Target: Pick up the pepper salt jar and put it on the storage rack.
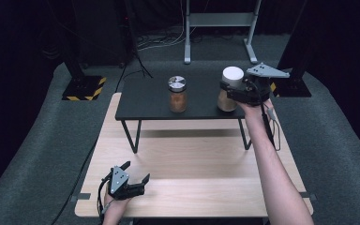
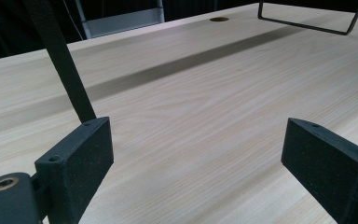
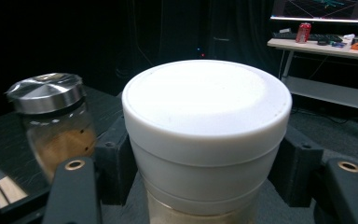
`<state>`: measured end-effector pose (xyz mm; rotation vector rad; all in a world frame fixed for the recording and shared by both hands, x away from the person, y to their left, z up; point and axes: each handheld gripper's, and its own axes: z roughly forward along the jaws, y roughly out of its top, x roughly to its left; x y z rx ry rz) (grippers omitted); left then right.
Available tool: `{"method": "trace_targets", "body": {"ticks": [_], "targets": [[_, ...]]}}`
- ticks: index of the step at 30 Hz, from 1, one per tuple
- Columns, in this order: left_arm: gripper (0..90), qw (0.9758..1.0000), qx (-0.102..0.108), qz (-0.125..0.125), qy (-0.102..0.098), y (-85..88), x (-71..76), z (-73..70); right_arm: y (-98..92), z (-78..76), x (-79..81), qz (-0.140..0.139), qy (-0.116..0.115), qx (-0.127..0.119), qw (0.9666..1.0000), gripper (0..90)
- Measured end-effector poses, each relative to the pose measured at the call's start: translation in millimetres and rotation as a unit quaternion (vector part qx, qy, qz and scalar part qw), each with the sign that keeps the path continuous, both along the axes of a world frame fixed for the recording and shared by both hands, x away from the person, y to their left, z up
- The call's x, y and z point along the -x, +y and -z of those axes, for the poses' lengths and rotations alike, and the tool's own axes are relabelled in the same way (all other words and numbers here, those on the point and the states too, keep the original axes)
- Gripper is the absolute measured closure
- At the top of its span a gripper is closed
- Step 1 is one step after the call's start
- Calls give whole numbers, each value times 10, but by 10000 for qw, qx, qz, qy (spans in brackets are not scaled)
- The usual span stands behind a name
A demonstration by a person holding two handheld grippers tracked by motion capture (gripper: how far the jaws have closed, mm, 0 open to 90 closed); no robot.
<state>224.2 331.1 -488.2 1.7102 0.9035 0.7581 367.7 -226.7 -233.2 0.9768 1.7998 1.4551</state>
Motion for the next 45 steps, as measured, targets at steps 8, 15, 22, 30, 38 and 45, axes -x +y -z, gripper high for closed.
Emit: {"method": "trace_targets", "body": {"ticks": [8,15,22,30,38,45], "targets": [[87,10000,11,9,0,5,-2,2,68,18,-133,112,130,6,9999,330],[87,10000,-10,8,-10,-2,2,1,-4,21,-188,-25,213,-21,9998,303],[87,10000,-23,4,-2,-7,0,-2,-159,-32,-76,-186,198,113,9996,176],[86,10000,-34,-14,-3,-13,3,-3,-390,173,95,-534,210,342,9978,112],[85,10000,-41,-10,12,-17,1,-8,-576,535,339,-683,132,373,9969,97],[85,10000,-40,-13,10,-17,2,-8,-745,911,561,-729,-23,389,9966,94]]}}
